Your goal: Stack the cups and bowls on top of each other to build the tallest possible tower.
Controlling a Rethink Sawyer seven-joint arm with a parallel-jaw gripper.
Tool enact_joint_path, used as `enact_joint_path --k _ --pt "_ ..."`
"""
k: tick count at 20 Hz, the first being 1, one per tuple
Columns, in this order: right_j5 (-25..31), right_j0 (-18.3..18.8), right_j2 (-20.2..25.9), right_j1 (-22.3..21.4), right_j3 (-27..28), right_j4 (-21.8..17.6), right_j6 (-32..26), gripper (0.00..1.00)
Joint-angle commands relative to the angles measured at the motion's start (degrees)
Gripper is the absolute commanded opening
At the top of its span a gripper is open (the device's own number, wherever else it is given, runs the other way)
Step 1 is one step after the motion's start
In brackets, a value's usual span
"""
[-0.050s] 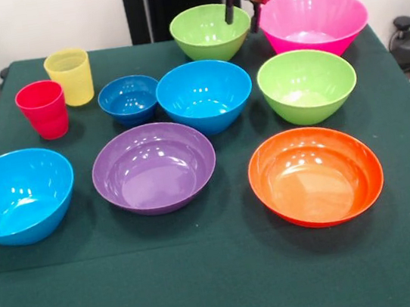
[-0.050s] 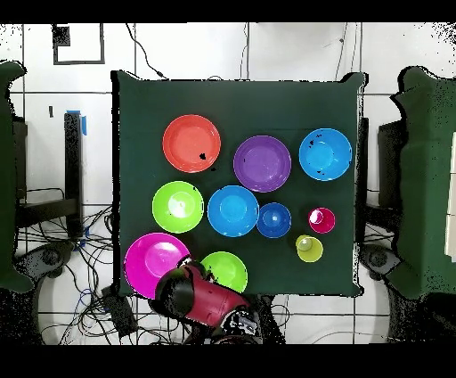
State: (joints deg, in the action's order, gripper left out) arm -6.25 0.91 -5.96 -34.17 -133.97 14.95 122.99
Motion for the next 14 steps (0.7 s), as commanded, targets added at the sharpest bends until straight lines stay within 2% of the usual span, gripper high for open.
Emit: enact_joint_path --k 1,9,14 --pt "6.28 -0.43 3.22 2.60 4.60 4.62 10.97 1.00" --pt "6.93 -2.17 1.89 3.08 4.41 6.79 11.01 1.00" --pt "8.96 -5.83 -0.79 2.67 4.60 9.12 11.29 1.00"
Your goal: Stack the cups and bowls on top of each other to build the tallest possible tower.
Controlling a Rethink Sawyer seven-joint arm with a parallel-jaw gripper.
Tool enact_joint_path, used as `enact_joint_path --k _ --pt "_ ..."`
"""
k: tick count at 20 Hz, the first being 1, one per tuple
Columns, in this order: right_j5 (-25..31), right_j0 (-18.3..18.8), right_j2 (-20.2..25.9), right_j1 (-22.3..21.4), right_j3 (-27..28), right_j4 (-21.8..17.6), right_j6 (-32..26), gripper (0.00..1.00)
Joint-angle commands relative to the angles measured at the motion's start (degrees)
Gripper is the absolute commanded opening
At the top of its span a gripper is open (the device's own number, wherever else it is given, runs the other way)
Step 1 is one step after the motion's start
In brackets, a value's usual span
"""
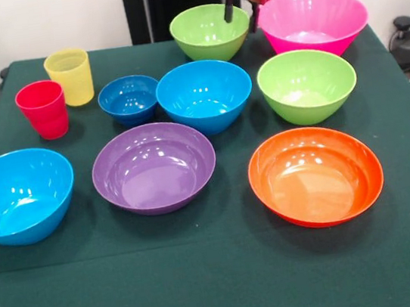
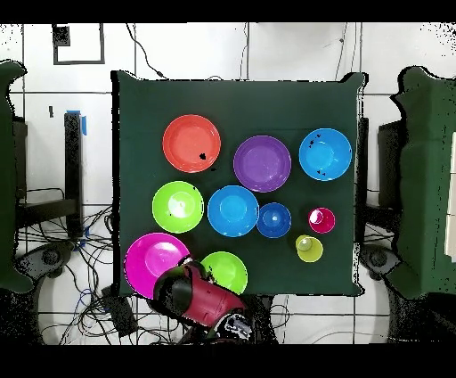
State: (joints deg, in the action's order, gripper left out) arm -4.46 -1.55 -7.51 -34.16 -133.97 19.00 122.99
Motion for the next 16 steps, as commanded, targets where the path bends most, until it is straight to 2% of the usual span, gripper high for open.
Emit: enact_joint_path --k 1,8,16 --pt "7.30 -3.64 0.43 2.35 4.25 5.23 11.38 1.00" --pt "10.16 -6.45 -2.06 2.05 4.91 7.66 12.32 1.00" --pt "6.86 -3.33 0.89 4.62 5.59 8.52 12.34 1.00"
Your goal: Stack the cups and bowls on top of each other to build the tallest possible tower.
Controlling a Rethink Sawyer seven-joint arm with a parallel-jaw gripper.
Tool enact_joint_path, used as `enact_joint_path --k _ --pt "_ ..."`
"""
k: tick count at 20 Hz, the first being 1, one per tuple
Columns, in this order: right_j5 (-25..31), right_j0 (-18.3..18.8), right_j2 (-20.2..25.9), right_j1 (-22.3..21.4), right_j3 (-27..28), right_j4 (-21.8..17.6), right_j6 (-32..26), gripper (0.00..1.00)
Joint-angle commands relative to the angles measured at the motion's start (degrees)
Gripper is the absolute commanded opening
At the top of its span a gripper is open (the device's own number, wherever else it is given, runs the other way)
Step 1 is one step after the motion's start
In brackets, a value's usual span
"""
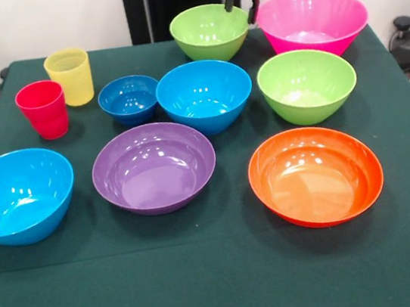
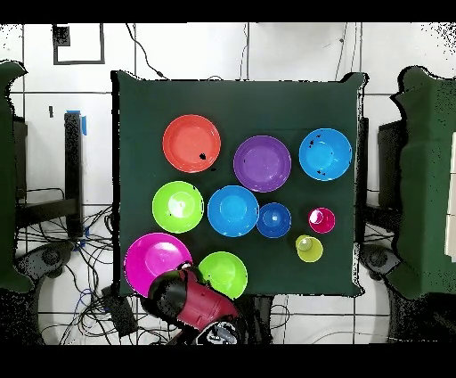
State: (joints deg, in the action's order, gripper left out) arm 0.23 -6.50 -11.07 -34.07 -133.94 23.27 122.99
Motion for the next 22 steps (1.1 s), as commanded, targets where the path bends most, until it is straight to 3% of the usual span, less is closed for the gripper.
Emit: enact_joint_path --k 1,10,17,22 --pt "1.84 1.76 4.79 4.84 5.59 4.65 12.79 1.00" --pt "0.98 2.08 6.34 5.91 5.47 7.85 15.05 1.00" --pt "-0.86 3.54 7.87 6.89 5.49 7.85 15.83 1.00" --pt "0.44 4.44 8.69 4.78 4.39 7.13 16.38 1.00"
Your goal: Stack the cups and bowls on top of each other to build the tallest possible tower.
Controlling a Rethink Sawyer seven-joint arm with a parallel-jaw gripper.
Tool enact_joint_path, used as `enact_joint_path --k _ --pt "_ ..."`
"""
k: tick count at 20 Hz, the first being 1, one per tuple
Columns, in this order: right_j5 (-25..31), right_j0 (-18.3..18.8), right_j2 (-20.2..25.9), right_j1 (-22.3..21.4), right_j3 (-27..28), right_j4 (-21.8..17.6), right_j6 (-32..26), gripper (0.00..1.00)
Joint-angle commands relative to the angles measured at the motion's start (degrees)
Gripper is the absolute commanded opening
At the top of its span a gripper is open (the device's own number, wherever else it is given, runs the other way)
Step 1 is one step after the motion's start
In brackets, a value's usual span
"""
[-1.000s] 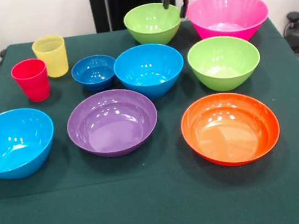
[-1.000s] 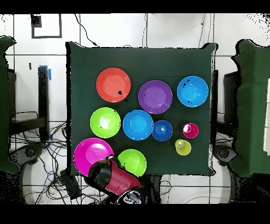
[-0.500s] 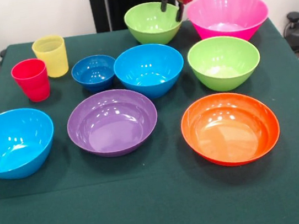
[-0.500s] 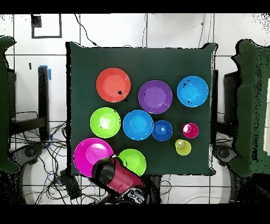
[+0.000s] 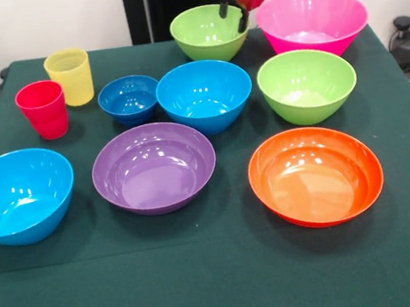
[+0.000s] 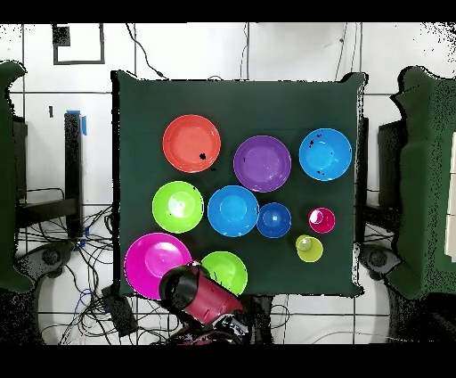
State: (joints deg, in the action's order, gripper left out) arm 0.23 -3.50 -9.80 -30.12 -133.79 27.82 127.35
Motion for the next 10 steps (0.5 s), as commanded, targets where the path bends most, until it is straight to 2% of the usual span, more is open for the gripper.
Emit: enact_joint_path --k 1,10 --pt "0.65 1.62 7.52 0.09 3.62 2.32 12.16 1.00" --pt "9.60 -1.27 3.55 -6.77 2.17 2.12 12.29 1.00"
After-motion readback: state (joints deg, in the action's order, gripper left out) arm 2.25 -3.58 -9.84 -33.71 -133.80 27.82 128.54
